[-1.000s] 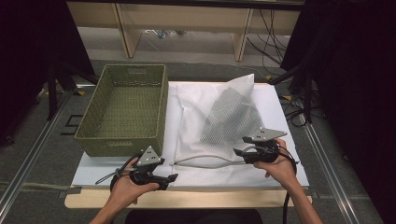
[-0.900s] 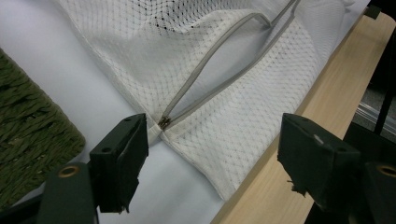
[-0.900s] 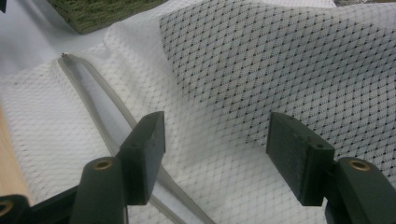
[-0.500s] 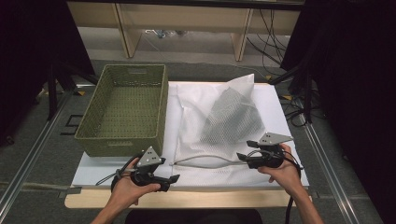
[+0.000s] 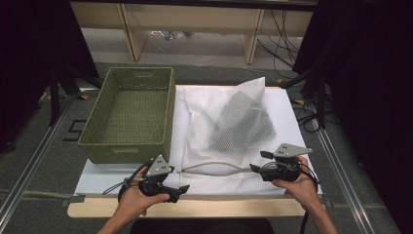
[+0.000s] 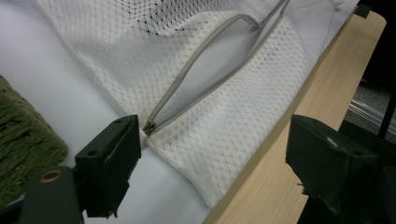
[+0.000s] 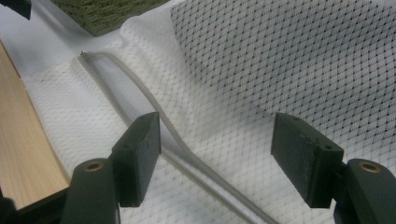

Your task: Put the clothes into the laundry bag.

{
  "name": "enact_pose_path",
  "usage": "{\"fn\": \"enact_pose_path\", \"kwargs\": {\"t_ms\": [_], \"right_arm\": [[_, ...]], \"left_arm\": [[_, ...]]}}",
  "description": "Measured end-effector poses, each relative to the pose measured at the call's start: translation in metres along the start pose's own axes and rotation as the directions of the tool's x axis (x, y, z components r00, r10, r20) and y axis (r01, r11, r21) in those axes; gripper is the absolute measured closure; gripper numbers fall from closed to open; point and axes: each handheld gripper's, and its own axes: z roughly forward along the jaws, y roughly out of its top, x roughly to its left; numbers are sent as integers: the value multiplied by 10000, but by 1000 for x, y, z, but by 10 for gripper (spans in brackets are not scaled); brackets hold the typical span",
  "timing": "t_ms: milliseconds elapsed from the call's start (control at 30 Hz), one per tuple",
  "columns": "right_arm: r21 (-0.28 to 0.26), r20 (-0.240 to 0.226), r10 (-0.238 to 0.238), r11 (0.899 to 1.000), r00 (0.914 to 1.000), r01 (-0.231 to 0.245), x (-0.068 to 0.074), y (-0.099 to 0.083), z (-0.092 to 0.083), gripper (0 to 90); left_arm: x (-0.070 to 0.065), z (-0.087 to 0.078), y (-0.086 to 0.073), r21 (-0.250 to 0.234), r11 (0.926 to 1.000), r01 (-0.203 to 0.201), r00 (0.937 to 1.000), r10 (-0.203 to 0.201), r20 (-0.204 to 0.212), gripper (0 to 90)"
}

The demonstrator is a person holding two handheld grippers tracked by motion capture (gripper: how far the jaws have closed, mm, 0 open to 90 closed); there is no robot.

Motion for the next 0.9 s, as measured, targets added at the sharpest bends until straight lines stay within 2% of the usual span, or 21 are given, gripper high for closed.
{"fn": "enact_pose_path", "kwargs": {"t_ms": [33,67,100,133,167,233,267,300,333,400,433,500,567,600,633,667,700,733,767,833,900], "right_arm": [[-62,-29,-54,10000,10000,54,0,-1,0,339],[-113,139,-219,9997,9997,221,-1,-2,-1,338],[-63,68,-31,10000,10000,31,0,-3,-1,337],[-121,127,-192,9997,9997,194,-1,-4,-2,336],[-150,164,-229,9996,9996,232,-1,-5,-3,335],[-140,71,-118,9998,9999,119,1,-7,-5,329],[-129,4,1,9999,10000,-1,2,-9,-6,329],[-113,7,7,9999,10000,-7,3,-10,-7,328],[-166,174,-71,9998,9998,74,5,-12,-9,328],[-167,43,-82,9998,10000,82,7,-16,-10,327],[-118,71,93,9999,9999,-92,10,-18,-12,324],[-141,89,156,9998,9998,-154,14,-21,-14,319],[-130,-26,-6,9999,10000,6,17,-23,-16,307],[-140,49,-21,9999,10000,21,19,-25,-17,305],[-122,-148,61,9999,9999,-63,21,-26,-17,306],[-136,-9,-61,9999,10000,61,22,-28,-18,306],[-143,-181,-136,9998,9997,133,23,-30,-18,306],[-53,24,-226,9997,9997,226,24,-32,-20,305],[-68,-29,-167,9998,9999,166,25,-34,-21,304],[-255,-363,-90,9996,9993,81,29,-37,-21,304],[-241,-237,-90,9997,9997,85,33,-39,-25,300]], "left_arm": [[-2,2,0,-106,9998,166,9998,-166,-48,178],[-1,1,0,6,10000,-64,10000,64,46,178],[-3,3,-1,-120,9999,94,9999,-92,89,178],[-2,2,-1,92,10000,-38,9999,36,140,178],[-3,2,0,86,10000,-45,9998,43,188,178],[-4,3,-1,32,10000,-53,10000,52,52,178],[-5,3,-1,-5,10000,-71,9999,71,148,177],[-5,2,-1,-15,10000,-96,9999,96,138,178],[-8,3,-1,-155,9999,71,10000,-70,39,178],[-8,2,0,-39,10000,65,9996,-64,264,178],[-9,3,0,-46,10000,0,9999,1,140,178],[-12,4,0,37,9999,-131,9997,130,224,178],[-17,7,-1,-145,9999,32,9992,-26,406,178],[-17,6,0,30,9996,-265,9990,264,370,178],[-18,7,0,32,9998,-192,9991,190,375,177],[-18,6,0,130,9991,-415,9985,410,365,178],[-19,7,0,-11,9994,-355,9987,355,379,177],[-17,6,0,134,9985,-537,9979,532,368,178],[-17,6,0,166,9982,-569,9980,564,278,177],[-18,7,-1,-7,9999,-147,9993,147,342,178],[-18,8,-1,-71,9999,-124,9994,127,328,178]]}}
